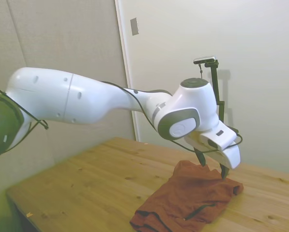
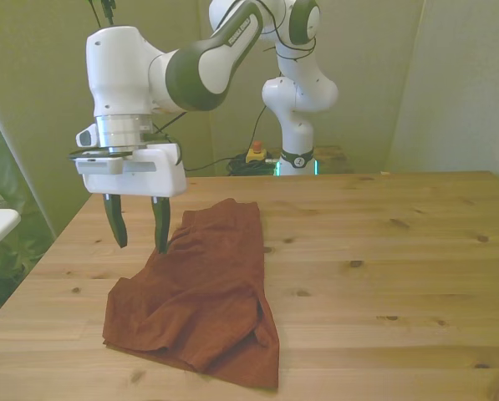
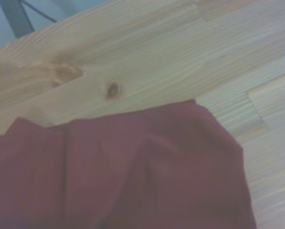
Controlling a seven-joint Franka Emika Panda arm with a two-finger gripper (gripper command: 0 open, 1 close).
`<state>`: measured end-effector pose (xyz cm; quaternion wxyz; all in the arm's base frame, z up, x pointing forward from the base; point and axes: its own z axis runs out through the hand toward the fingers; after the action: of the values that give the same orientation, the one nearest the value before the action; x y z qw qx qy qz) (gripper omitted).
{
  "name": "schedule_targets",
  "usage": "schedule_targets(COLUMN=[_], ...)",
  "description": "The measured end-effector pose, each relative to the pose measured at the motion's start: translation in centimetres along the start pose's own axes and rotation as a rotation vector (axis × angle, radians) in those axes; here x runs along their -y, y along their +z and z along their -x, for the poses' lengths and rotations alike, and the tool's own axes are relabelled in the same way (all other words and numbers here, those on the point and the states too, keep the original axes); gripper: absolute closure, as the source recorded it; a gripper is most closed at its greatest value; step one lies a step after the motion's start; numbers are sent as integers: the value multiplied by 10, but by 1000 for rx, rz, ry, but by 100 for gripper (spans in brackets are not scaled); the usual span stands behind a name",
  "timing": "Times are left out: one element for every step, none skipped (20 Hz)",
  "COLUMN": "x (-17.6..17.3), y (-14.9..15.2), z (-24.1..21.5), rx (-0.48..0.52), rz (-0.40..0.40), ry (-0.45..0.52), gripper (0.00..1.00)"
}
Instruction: Unfold the shorts
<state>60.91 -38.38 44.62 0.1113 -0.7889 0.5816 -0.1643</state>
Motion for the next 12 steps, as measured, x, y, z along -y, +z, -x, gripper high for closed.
schedule_targets(x=[-1, -2, -3, -3, -2, -1, 1, 3, 3, 3, 1, -1], y=[3, 6, 9, 13, 17, 21, 27, 33, 39, 45, 50, 55], z=[-7, -12, -17, -21, -23, -24, -25, -25, -25, -26, -28, -30], rx=[-1, 1, 3, 2, 2, 3, 5, 9, 14, 19, 26, 31], rz=[-5, -8, -10, -10, -10, -10, -8, -6, -2, 2, 8, 11], ry=[10, 19, 26, 31, 34, 36, 38, 41, 43, 47, 51, 55], gripper=[0, 0, 0, 0, 0, 0, 0, 0, 0, 0, 0, 0])
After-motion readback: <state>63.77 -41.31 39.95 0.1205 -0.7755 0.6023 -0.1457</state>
